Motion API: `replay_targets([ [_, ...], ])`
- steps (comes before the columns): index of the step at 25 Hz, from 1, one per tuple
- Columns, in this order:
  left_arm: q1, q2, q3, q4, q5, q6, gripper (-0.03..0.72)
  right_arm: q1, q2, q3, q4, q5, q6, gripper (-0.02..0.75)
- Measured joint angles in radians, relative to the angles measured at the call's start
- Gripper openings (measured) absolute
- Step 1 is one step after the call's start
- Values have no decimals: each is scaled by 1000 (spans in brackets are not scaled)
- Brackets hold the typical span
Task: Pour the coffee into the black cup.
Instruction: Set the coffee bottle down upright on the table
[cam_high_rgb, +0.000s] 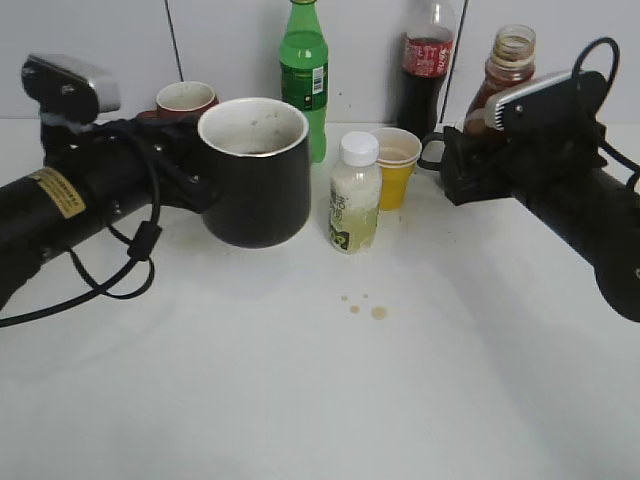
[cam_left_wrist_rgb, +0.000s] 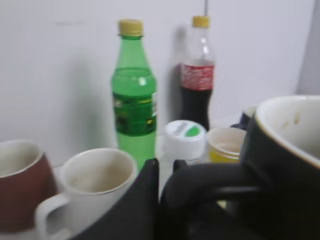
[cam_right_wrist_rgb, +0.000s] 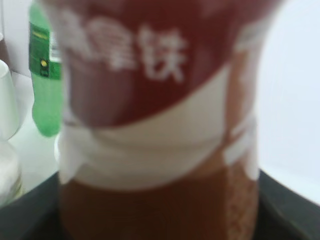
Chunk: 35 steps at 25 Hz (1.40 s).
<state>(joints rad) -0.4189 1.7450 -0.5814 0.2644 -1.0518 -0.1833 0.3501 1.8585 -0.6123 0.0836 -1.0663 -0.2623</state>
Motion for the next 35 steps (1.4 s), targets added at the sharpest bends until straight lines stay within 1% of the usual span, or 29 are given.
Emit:
replay_targets([
  [2,23,-15,34,-68,-2,38,53,-8,0,53,15,0,108,503],
  [4,40,-17,68,-157,-6,78,53,-13,1,98,21,2,164,503],
  [6,45,-17,92,-264,-6,126,53,-18,10,124,31,4,184,503],
  [8,46,-17,99,-350,-5,174,53,-18,39,135,42,3,193,503],
  [11,46,-9,101,-439,-27,243,53,-18,94,135,43,-28,195,503],
  [13,46,22,101,-487,-68,260,52,-18,128,135,43,-64,195,503],
  [18,59,165,79,-544,-88,266,52,-18,156,135,43,-97,194,503],
  [20,61,233,47,-564,-80,268,52,-18,156,135,43,-102,194,503],
  [26,61,370,-72,-565,-89,267,52,-18,156,133,44,-107,194,503],
  [31,61,423,-137,-564,-114,264,51,-18,156,133,44,-108,194,503],
  [35,61,425,-139,-580,-115,263,50,-18,156,133,44,-109,194,503],
])
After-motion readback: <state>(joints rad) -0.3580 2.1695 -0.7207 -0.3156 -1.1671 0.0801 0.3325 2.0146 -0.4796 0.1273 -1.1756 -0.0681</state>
